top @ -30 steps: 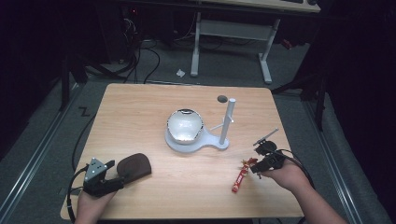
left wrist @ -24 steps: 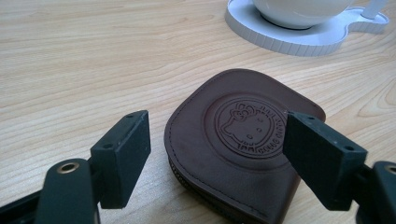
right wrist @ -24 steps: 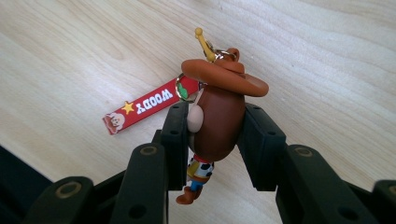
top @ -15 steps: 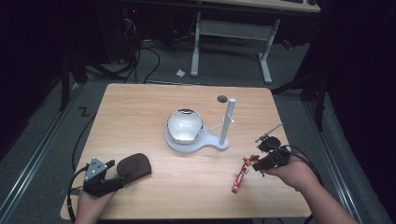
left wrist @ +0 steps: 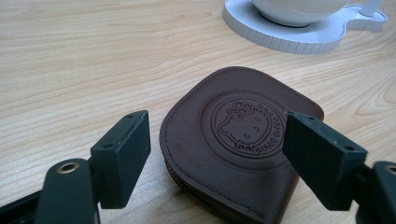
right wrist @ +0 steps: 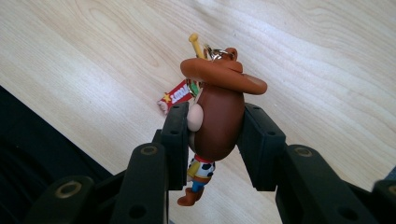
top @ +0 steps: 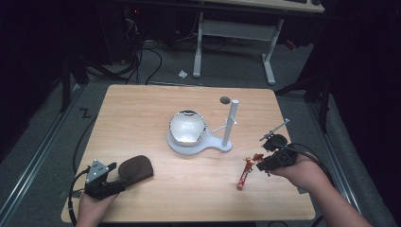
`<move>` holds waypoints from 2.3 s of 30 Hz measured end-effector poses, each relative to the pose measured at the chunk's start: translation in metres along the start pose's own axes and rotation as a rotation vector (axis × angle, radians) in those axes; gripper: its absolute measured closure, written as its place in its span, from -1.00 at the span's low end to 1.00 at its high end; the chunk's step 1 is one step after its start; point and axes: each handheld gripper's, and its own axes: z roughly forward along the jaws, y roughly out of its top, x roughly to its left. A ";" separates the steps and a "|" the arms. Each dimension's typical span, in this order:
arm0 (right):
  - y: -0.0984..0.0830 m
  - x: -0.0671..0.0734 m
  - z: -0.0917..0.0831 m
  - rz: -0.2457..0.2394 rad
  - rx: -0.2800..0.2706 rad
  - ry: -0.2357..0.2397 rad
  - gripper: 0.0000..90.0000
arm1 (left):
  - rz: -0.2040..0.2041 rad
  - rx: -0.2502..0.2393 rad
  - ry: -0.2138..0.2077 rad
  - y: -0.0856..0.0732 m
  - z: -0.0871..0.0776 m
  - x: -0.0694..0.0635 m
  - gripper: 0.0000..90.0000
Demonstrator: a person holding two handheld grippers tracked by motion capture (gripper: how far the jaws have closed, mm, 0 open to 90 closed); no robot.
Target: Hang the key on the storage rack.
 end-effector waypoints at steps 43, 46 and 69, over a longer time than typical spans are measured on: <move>0.054 0.019 -0.046 -0.102 -0.053 -0.028 0.45 | -0.005 -0.002 0.005 0.000 -0.002 0.003 -0.48; 0.058 0.021 -0.048 -0.103 -0.060 -0.026 0.45 | -0.006 -0.003 0.006 0.000 -0.002 0.004 -0.48; 0.090 0.027 -0.074 -0.123 -0.112 -0.046 0.45 | -0.016 -0.005 0.006 -0.001 -0.003 0.005 -0.48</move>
